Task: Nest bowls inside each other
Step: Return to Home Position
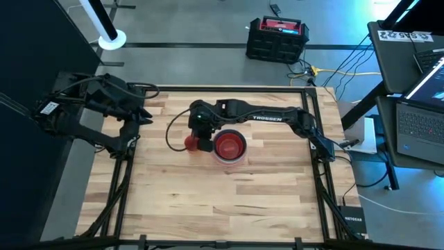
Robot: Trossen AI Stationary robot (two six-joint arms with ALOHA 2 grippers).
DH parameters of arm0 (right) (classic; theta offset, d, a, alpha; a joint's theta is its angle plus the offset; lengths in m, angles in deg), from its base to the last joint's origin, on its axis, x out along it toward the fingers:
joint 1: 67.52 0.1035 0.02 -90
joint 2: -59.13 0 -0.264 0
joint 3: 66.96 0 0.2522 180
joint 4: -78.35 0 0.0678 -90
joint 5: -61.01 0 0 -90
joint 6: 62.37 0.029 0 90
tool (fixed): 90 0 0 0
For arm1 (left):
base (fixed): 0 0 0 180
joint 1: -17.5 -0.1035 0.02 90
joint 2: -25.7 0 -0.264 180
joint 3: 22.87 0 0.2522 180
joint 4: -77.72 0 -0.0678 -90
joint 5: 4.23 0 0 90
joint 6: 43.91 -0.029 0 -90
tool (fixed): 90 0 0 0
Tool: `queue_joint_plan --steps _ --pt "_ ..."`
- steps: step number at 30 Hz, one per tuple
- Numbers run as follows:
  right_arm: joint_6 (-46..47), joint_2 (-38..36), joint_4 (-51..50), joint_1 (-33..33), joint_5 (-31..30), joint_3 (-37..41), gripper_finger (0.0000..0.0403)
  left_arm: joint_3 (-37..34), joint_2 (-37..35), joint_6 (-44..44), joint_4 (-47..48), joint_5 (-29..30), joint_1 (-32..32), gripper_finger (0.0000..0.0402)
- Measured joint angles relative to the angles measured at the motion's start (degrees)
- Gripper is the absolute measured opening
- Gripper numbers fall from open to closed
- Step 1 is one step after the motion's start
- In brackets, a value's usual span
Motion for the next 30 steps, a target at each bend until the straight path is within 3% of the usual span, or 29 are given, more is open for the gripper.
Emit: queue_joint_plan --steps 20,27,30 --pt "13.23 -24.85 -20.85 11.48 -14.1 -0.01 0.0 0.0 -7.92 -9.74 -4.3 -0.82 0.11 0.0" --pt "15.82 -37.61 -16.53 15.21 -20.59 8.93 0.0 0.0 -15.85 -7.63 -9.98 -0.84 0.11 0.0" --pt "13.33 -45.4 -6.26 15.17 -17.74 18.06 0.0 -0.61 -19.06 -7.55 -14.77 -0.93 0.11 0.0"
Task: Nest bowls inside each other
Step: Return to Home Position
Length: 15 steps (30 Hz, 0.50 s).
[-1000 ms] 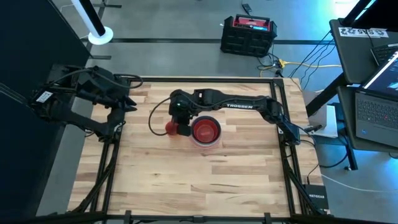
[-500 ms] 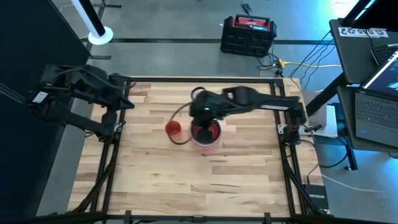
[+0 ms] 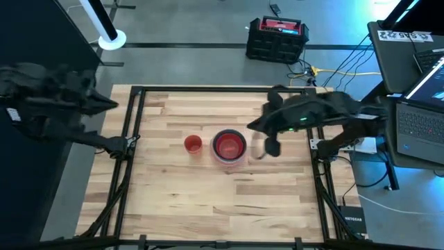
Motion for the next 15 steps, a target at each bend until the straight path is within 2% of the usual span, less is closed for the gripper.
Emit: queue_joint_plan --steps 15 --pt "2.21 -28.38 50.21 -17.77 25.58 44.89 0.0 -31.33 -19.48 3.7 -32.92 -4.75 0.0 0.0"
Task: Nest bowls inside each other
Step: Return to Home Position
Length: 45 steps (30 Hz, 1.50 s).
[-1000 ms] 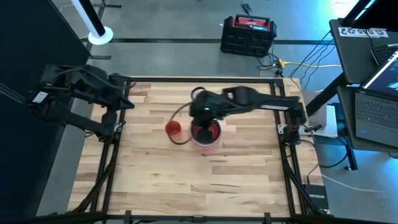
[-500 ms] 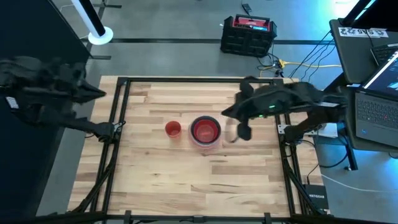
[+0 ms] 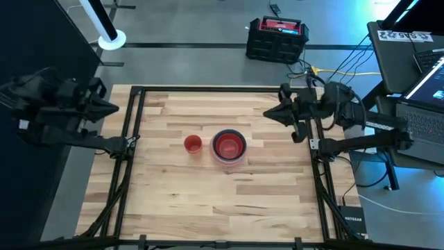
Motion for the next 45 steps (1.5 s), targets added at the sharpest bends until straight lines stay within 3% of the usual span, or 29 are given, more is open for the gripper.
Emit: queue_joint_plan --steps 4,9,15,34,45 --pt "1.17 -6.46 9.74 -3.19 3.74 9.61 0.0 -10.37 -6.63 1.09 -8.35 -0.69 0.0 0.0" --pt "1.9 -10.68 9.92 -3.06 -3.55 14.26 0.0 -21.66 -15.36 5.24 -11.63 2.25 0.0 0.0" --pt "4.34 -11.76 1.03 -3.06 -6.87 14.75 0.0 -25.53 -21.33 6.2 -0.03 4.59 -0.02 0.0" --pt "-1.97 -10.27 -1.69 -3.06 -6.15 14.83 0.0 -48.95 -27.54 -6.46 -25.78 0.16 -1.46 0.0" --pt "4.46 -11.32 24.27 -3.04 -5.29 32.81 0.0 -63.82 -27.52 -6.03 -45.19 -3.07 -1.44 0.0"
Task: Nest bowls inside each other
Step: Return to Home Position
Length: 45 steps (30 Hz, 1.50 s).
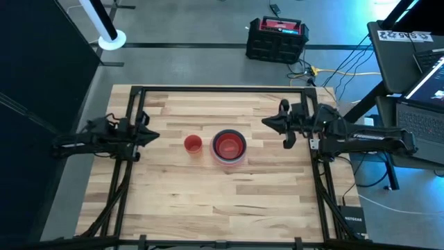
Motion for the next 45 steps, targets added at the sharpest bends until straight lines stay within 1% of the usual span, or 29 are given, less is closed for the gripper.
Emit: queue_joint_plan --steps 17,20,25,30,45 --pt "0.64 -0.21 19.49 0.02 3.75 15.1 0.0 -9.23 0.0 1.59 -11.6 0.02 -0.02 0.0" --pt "1.97 -1.42 21.94 -0.02 3.84 18.45 0.0 -9.46 0.0 1.91 -11.93 0.02 -0.02 0.0" --pt "3.19 -5.37 21.98 -0.02 3.82 21.1 0.0 -9.46 0.0 2.67 -13.64 0.02 -0.02 0.0" --pt "2.81 -11.74 20.63 -0.04 2.71 22.34 0.0 -9.46 0.0 3.05 -13.73 0.02 -0.02 0.0" --pt "0.14 -31.19 6.31 -0.02 -1.75 27.75 0.0 -9.46 0.0 4.05 -13.62 0.02 0.0 0.0"
